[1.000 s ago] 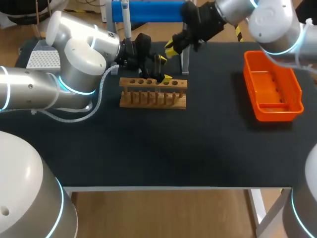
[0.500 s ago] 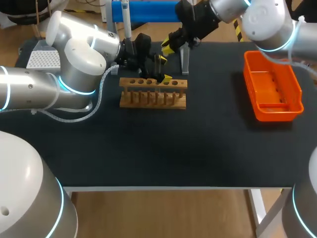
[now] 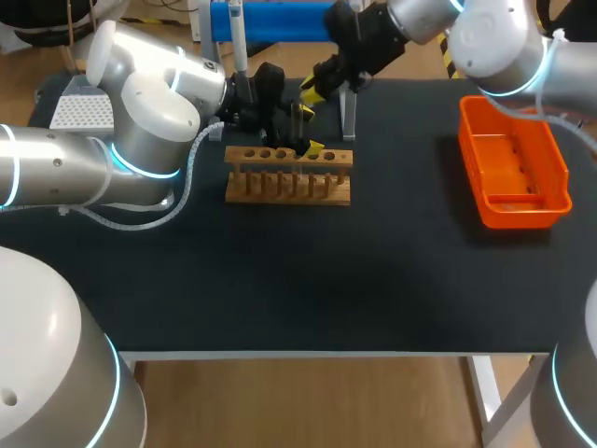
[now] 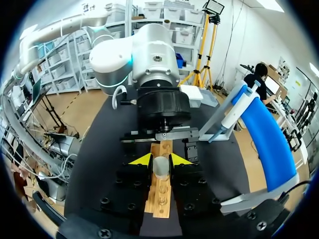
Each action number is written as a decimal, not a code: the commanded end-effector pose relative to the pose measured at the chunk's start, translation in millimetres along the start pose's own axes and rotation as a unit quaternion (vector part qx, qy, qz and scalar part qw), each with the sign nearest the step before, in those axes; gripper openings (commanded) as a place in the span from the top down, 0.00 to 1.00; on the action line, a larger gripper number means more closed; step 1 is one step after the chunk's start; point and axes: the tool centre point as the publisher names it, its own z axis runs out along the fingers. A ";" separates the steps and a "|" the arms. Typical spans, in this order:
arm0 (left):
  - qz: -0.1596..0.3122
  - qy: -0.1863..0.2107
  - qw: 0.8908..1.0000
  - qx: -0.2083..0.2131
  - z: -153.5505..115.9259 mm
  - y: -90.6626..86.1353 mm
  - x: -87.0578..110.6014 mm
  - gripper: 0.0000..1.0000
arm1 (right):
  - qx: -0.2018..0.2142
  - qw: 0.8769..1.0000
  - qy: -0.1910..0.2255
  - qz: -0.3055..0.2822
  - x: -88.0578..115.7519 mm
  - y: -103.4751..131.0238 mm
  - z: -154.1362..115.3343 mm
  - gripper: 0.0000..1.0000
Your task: Invert the test tube, pick up the pipette, mount the tip to pipette, aspirate from beaker and dispense into the tube, eject the tip, return the pipette, and cap with the stopper.
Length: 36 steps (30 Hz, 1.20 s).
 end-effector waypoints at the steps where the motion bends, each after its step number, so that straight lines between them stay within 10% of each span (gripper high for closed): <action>1: 0.000 0.001 1.000 -0.001 -0.3 0.0 -0.9 0.00 | 0.003 1.000 0.003 0.001 -3.0 0.9 3.2 1.00; 36: 0.000 0.001 1.000 -0.001 -0.3 0.0 -0.9 0.00 | 0.001 1.000 -0.006 -0.002 -5.9 8.6 -4.6 1.00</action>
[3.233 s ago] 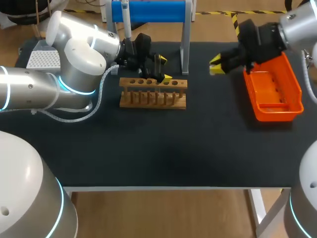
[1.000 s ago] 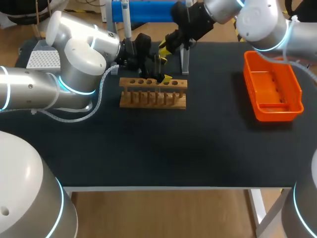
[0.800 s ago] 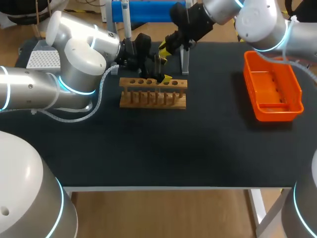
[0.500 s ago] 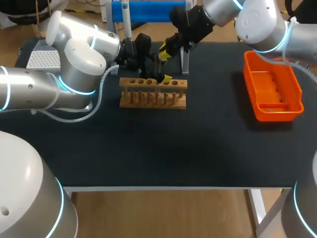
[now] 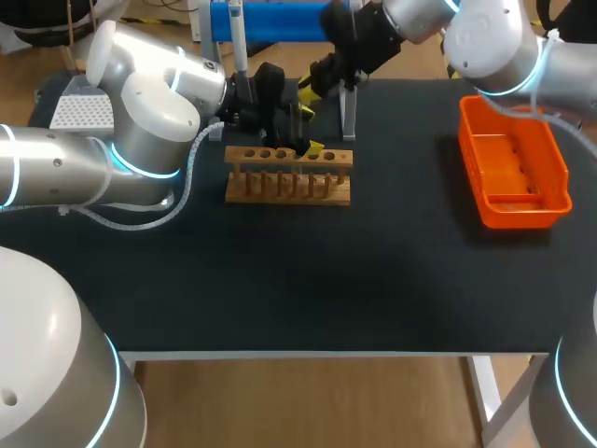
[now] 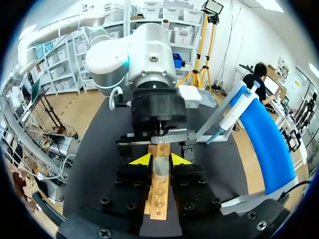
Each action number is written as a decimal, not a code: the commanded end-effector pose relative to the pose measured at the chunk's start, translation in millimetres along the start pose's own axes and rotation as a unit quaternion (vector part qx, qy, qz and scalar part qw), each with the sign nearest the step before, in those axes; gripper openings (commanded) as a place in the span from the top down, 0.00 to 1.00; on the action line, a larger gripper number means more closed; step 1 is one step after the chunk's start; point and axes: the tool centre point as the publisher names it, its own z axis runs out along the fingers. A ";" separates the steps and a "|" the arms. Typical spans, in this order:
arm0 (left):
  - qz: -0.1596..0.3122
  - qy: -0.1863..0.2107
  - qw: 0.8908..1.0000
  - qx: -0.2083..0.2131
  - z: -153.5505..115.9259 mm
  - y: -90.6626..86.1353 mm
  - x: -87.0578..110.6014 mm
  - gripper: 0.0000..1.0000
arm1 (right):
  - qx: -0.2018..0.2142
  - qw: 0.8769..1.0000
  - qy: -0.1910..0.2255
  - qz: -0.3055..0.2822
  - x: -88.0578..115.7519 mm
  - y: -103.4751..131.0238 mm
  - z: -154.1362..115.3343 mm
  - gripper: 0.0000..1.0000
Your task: Invert the test tube, pick up the pipette, mount the tip to pipette, aspirate from beaker and dispense into the tube, eject the tip, return the pipette, and cap with the stopper.
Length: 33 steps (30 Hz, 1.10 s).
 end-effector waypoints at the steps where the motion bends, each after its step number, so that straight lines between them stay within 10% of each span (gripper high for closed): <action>1: 0.000 0.001 1.000 -0.001 -0.3 0.0 -0.9 0.00 | 0.003 1.000 0.000 -0.002 -0.1 4.1 -6.0 1.00; 33: 0.000 0.001 1.000 -0.001 -0.3 0.0 -0.9 0.00 | -0.002 1.000 0.008 -0.008 4.0 17.2 8.3 1.00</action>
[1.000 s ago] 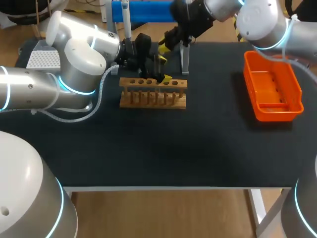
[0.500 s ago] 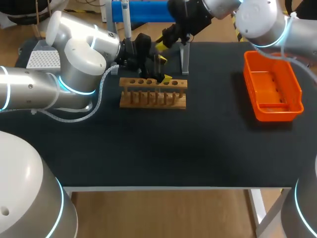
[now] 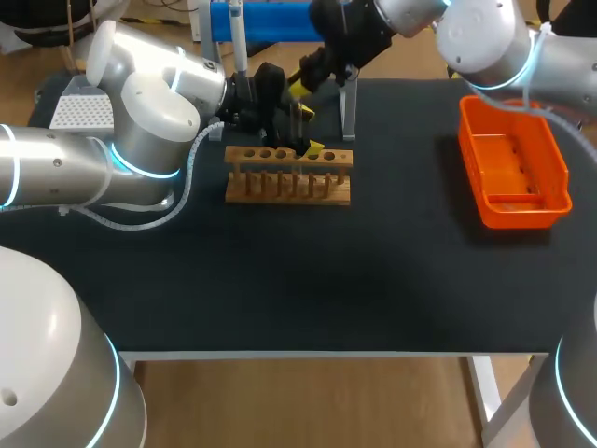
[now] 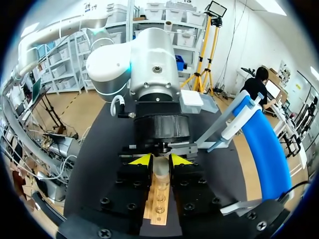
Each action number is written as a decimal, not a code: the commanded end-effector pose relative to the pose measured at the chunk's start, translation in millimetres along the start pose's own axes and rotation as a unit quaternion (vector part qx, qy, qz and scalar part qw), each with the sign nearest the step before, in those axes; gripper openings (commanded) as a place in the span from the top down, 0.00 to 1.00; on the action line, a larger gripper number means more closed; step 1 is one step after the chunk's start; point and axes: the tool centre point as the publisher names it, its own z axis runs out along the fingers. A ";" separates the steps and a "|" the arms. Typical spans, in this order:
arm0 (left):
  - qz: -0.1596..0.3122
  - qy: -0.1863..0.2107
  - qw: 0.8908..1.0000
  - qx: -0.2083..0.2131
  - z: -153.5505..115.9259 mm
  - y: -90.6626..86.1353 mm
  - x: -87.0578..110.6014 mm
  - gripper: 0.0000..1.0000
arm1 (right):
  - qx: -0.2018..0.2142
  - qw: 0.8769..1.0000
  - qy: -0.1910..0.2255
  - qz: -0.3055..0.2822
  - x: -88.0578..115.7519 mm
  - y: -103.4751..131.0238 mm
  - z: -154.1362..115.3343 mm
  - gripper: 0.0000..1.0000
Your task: Invert the test tube, pick up the pipette, mount the tip to pipette, aspirate from beaker and dispense into the tube, eject the tip, return the pipette, and cap with the stopper.
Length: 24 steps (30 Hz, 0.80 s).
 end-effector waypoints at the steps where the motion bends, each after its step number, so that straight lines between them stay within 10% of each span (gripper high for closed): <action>1: 0.000 0.001 1.000 -0.001 -0.3 0.0 -0.9 0.00 | 0.001 1.000 0.002 0.001 -0.8 -1.7 3.1 1.00; 24: 0.000 0.001 1.000 -0.001 -0.3 0.0 -0.9 0.00 | 0.010 1.000 0.012 0.011 5.7 -15.1 13.9 1.00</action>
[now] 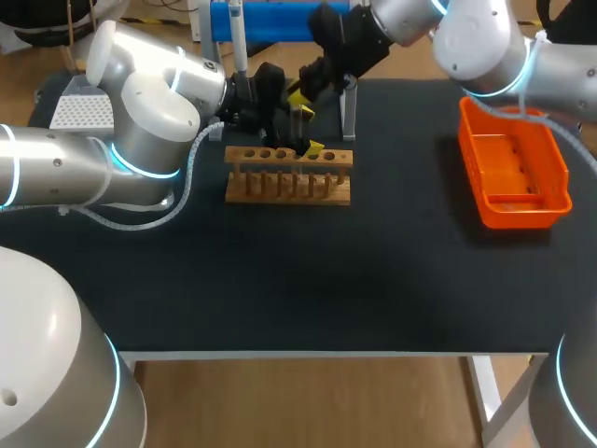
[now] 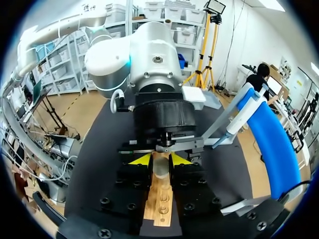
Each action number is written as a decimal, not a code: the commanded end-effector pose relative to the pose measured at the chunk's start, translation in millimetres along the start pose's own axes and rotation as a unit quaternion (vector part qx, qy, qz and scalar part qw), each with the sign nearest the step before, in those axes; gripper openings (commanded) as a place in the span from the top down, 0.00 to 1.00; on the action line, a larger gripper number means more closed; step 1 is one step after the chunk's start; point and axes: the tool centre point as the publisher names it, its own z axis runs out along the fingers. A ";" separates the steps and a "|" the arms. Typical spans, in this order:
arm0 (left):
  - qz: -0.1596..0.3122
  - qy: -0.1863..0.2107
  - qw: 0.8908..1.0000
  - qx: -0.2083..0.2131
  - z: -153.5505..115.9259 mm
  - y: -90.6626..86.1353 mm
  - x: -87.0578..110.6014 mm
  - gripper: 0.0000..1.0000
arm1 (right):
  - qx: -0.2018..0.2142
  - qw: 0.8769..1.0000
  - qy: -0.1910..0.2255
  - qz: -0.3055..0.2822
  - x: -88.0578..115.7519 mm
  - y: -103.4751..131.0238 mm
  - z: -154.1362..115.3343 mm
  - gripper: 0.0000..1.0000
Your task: Invert the test tube, pick up the pipette, mount the tip to pipette, aspirate from beaker and dispense into the tube, eject the tip, return the pipette, and cap with the stopper.
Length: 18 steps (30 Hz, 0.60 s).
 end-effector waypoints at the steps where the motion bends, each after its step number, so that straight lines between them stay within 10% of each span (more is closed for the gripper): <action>1: 0.000 0.001 1.000 -0.001 -0.3 0.0 -0.9 0.00 | 0.006 1.000 0.003 0.000 1.7 -2.8 2.3 1.00; 18: 0.000 0.001 1.000 -0.001 -0.3 0.0 -0.9 0.00 | -0.008 1.000 -0.010 0.002 -3.2 5.3 -14.2 1.00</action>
